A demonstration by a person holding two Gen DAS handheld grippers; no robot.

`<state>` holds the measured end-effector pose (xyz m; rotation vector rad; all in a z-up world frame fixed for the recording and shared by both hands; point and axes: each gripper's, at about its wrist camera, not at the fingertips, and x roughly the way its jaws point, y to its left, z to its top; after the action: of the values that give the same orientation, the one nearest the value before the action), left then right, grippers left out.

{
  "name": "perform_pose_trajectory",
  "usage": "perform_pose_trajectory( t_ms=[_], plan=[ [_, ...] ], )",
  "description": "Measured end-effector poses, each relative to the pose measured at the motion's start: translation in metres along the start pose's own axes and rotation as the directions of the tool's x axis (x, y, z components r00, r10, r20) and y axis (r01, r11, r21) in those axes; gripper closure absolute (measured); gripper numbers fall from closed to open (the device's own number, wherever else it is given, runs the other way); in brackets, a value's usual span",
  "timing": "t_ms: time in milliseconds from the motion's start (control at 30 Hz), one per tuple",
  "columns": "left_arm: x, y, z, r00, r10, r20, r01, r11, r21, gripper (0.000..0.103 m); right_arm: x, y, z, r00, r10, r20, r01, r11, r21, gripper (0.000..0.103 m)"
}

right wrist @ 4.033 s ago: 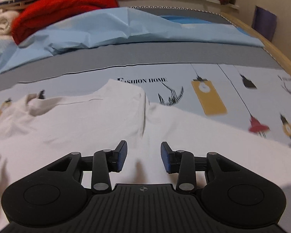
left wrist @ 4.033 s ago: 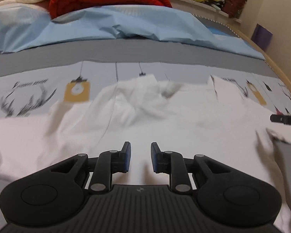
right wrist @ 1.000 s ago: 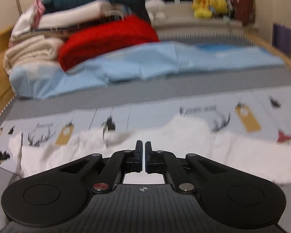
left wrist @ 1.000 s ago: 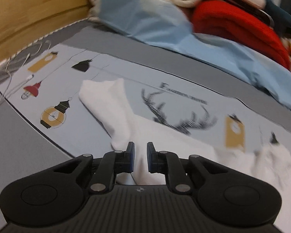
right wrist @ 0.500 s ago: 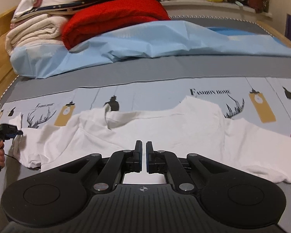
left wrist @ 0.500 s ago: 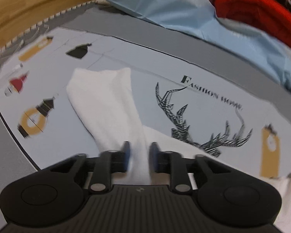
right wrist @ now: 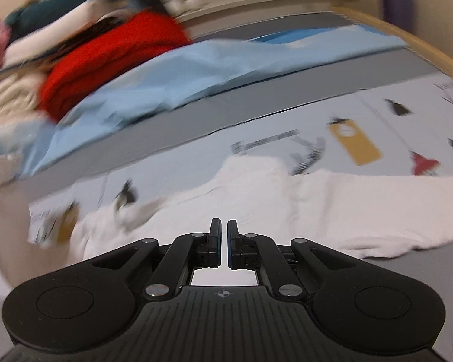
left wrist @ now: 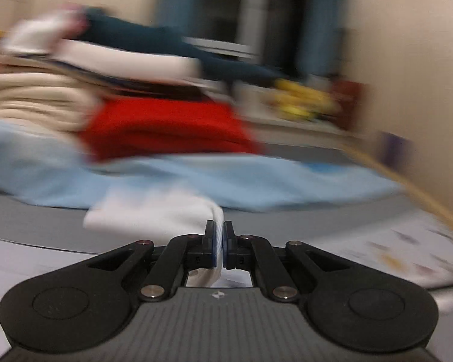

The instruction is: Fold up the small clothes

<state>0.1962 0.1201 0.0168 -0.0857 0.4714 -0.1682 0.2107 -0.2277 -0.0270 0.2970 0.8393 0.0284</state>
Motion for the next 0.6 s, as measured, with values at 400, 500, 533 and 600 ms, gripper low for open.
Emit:
perform_pose_trajectory(
  t_ms=[400,500,533,600],
  plan=[
    [-0.004,-0.119,-0.062,0.903,-0.11,-0.415,0.208,0.957,0.2,0.068,0.006,-0.083,0.011,0.994,-0.107,-0.022,0.109,0.953,0.282,0.099],
    [-0.012,-0.058,-0.033,0.938,-0.006,-0.348,0.033,0.997,0.073,0.068,0.02,-0.085,0.004,0.994,-0.083,-0.073,0.099,0.958,0.268,0.097],
    [-0.011,-0.038,-0.031,0.945,0.032,-0.325,-0.025,0.999,0.026,0.068,0.027,-0.084,0.001,0.993,-0.067,-0.098,0.091,0.959,0.268,0.097],
    [-0.007,0.002,-0.036,0.946,0.1,-0.307,-0.13,0.988,-0.079,0.069,0.042,-0.083,-0.007,0.99,-0.032,-0.135,0.066,0.964,0.257,0.097]
  ],
)
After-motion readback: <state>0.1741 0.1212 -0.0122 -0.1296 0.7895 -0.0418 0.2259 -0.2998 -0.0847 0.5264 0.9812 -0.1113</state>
